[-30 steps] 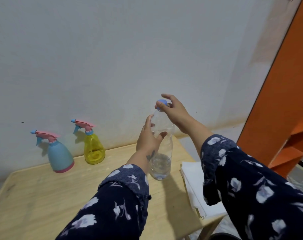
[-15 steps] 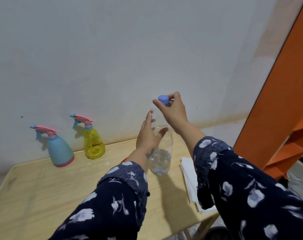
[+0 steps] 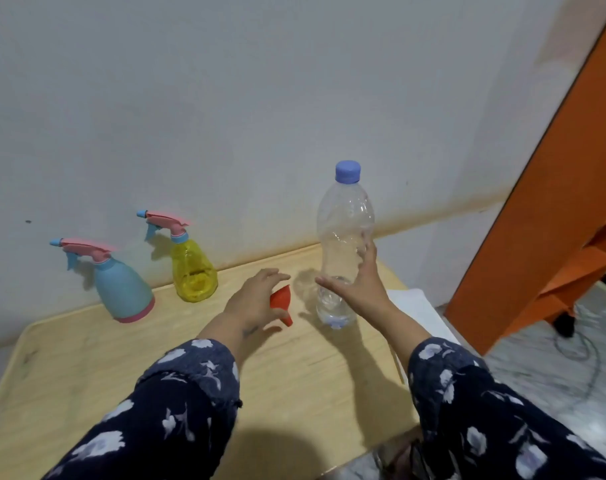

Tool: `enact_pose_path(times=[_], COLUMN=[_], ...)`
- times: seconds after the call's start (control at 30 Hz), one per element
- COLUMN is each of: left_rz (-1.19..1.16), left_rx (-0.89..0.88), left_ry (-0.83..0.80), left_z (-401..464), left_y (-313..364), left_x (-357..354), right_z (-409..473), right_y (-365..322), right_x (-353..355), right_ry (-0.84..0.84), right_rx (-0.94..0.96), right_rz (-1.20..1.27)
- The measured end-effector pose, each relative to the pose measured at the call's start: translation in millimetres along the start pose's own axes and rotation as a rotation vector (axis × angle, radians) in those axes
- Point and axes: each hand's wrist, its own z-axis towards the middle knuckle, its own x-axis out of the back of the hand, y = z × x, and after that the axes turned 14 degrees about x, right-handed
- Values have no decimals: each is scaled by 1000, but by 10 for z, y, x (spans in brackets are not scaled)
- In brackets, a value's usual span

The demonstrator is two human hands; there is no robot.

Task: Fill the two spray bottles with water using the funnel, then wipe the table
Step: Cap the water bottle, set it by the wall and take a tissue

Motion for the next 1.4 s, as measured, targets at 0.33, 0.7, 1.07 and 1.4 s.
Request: enact_pose_path(times=[0.33, 0.7, 1.07, 1.4], left_rz=[417, 376, -390, -511], left_rx=[-305, -365, 234, 413], left_ry=[-178, -115, 286, 319], left_z=[534, 811, 837, 1366], left_y=[-219, -252, -40, 450], left_x=[-72, 4, -282, -777], right_z=[-50, -26, 533, 1446], right_y=[298, 201, 262, 845], right_x=[-235, -304, -53, 154], right_ry=[151, 240, 283, 114], right_rx=[-44, -48, -27, 18], right_rz=[-113, -177, -119, -61])
